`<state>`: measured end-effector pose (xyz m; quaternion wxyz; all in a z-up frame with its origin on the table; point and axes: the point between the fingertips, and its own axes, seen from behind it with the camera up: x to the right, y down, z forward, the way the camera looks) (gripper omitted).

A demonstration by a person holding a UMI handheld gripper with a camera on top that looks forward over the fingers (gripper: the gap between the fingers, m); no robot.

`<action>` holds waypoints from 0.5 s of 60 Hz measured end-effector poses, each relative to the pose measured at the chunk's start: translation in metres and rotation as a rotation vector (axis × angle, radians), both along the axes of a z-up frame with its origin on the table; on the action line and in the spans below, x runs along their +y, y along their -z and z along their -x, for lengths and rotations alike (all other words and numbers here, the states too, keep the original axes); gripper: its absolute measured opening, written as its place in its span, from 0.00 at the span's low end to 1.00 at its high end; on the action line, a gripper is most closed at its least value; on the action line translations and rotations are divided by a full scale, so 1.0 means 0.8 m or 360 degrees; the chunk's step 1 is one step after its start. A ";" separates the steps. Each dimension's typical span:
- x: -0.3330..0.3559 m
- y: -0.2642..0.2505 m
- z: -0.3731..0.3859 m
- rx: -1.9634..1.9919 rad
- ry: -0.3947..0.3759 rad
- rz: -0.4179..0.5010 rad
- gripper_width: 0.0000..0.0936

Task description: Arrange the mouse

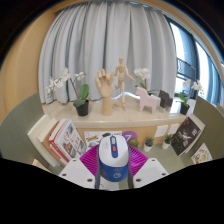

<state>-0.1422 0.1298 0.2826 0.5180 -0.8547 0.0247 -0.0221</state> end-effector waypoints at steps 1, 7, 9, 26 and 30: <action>0.001 0.008 0.011 0.0012 -0.0004 0.0014 0.40; 0.000 0.076 0.063 0.0077 -0.0009 0.0149 0.40; -0.002 0.103 0.074 0.0073 -0.0009 0.0204 0.40; -0.051 0.320 0.118 0.0078 0.0021 0.0628 0.40; -0.065 0.349 0.123 0.0087 0.0025 0.0691 0.40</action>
